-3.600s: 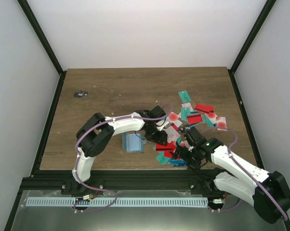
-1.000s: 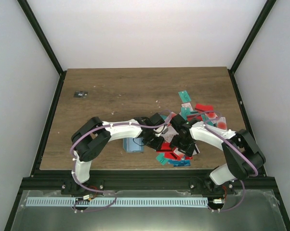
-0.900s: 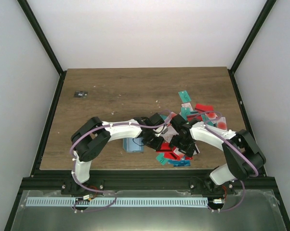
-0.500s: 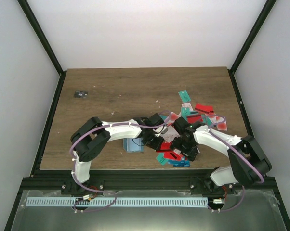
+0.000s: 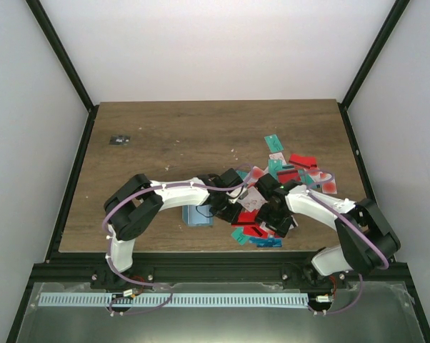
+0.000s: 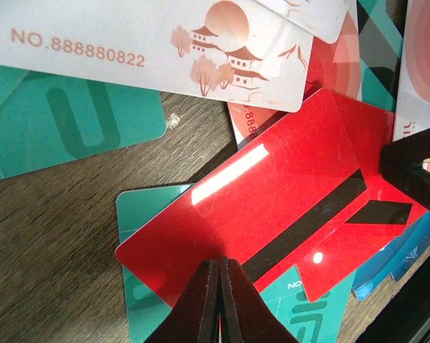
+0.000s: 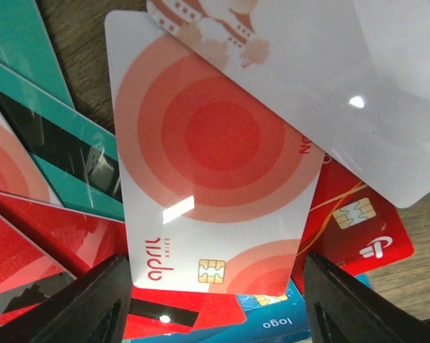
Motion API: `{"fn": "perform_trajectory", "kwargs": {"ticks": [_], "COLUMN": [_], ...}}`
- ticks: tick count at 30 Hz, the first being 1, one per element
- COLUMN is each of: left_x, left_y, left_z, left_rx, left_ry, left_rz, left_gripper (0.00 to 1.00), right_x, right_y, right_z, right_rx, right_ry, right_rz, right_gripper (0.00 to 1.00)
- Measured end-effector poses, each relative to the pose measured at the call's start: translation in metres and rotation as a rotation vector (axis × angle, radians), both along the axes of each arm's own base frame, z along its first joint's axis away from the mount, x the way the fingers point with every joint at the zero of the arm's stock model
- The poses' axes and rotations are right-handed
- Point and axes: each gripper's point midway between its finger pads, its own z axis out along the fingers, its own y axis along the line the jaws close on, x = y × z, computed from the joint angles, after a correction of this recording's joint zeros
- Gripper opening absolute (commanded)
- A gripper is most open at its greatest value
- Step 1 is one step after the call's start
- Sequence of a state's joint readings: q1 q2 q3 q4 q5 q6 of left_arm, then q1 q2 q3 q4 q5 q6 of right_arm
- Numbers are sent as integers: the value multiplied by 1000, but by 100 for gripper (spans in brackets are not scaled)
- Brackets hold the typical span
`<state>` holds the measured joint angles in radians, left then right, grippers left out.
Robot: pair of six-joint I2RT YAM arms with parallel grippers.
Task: Put the credit cards into the card holder
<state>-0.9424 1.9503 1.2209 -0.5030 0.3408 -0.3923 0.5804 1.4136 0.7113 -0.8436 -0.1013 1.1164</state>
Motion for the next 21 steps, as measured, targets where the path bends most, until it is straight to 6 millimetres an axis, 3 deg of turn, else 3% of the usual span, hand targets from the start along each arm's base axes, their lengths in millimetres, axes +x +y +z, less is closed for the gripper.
{"fn": "perform_trajectory", "kwargs": {"ticks": [3,10,15,19,21], "left_x": [0,0,0,0,0], "left_y": [0,0,0,0,0], "left_z": [0,0,0,0,0], "left_rx": [0,0,0,1,1], "left_ry": [0,1,3,6,8], "left_rz": [0,1,4,10,14], "left_gripper": [4,4,4,4,4], "right_x": [1,3,7,8,7], "right_y": [0,-2,-1,-1,-1], "right_z": [0,1,7,14,18], "right_rx": [-1,-9,3,19,25], "right_ry": [-2,-21,-53,-80,-90], "right_rz": [-1,3,17,28,37], "right_gripper": [65,51,46,48,61]}}
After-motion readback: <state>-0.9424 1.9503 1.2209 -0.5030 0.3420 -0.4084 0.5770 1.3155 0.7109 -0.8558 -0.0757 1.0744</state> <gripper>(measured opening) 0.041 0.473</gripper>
